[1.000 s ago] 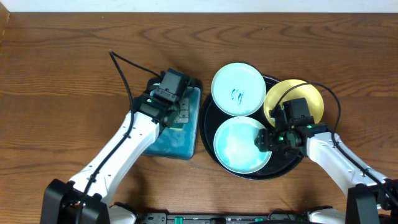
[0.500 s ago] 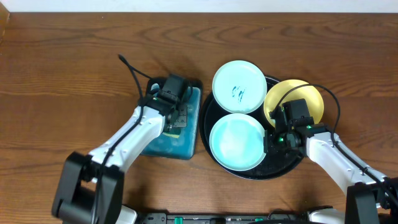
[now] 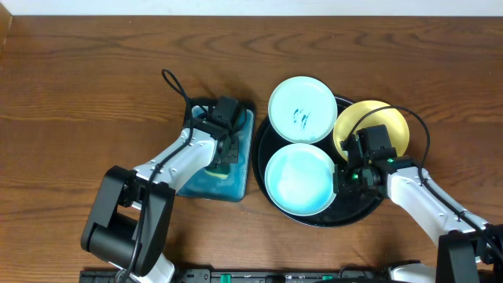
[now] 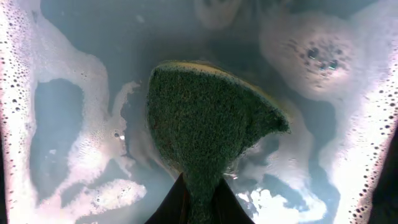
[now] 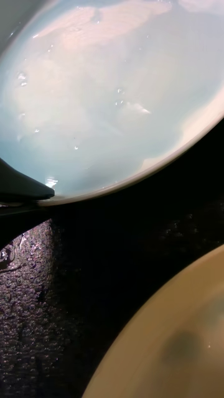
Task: Clean dirty plates on tray and stack at the side
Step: 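Return the sponge with the left gripper into the water tray, then lift the cleaned pale green plate with the right gripper toward the right, then carry the pale green plate right and set it on the table, then reach the right gripper to the yellow plate rim and grasp it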
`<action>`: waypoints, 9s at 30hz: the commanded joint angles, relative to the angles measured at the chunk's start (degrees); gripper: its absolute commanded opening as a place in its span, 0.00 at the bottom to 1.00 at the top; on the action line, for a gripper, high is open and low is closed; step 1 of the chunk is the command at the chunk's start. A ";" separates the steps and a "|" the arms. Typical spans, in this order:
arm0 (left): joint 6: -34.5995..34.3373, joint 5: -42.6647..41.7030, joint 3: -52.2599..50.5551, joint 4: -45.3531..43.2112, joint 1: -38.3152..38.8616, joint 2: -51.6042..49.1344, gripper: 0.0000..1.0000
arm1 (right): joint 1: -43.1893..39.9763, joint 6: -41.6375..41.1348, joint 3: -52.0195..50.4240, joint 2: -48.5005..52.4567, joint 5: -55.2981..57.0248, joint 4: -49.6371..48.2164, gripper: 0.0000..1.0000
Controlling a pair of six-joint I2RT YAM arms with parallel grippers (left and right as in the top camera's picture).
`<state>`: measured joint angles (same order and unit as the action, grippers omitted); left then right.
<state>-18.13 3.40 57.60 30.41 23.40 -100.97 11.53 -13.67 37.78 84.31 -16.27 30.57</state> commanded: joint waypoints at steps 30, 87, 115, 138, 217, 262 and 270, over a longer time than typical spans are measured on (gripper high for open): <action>0.02 0.00 -2.86 -1.40 -0.24 -2.01 0.28 | 0.57 0.85 -0.22 -22.21 19.91 4.98 0.01; -0.13 -0.46 -2.86 -1.42 -0.24 -2.01 0.32 | 10.97 1.75 11.10 -17.88 36.72 10.60 0.01; -0.13 -1.31 -2.86 -1.40 -0.24 -2.01 0.32 | 33.79 7.10 24.35 -3.39 73.77 11.82 0.01; -0.11 -1.29 -2.86 -1.42 -0.24 -2.01 0.32 | 42.80 6.95 24.35 -3.39 88.91 11.56 0.01; 2.62 -1.51 -1.57 4.39 -0.61 1.79 0.08 | -52.37 -14.60 24.24 -0.94 26.45 18.14 0.01; 2.62 -1.51 -1.57 2.95 -0.61 1.79 0.25 | -28.44 8.61 24.24 15.61 4.26 1.53 0.41; 2.62 -1.51 -1.57 2.97 -0.61 1.79 0.26 | -28.48 8.61 24.26 17.29 4.37 2.23 0.01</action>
<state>-15.59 1.67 56.38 33.39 23.22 -99.96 -17.28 -5.39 61.14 102.32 -12.78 32.67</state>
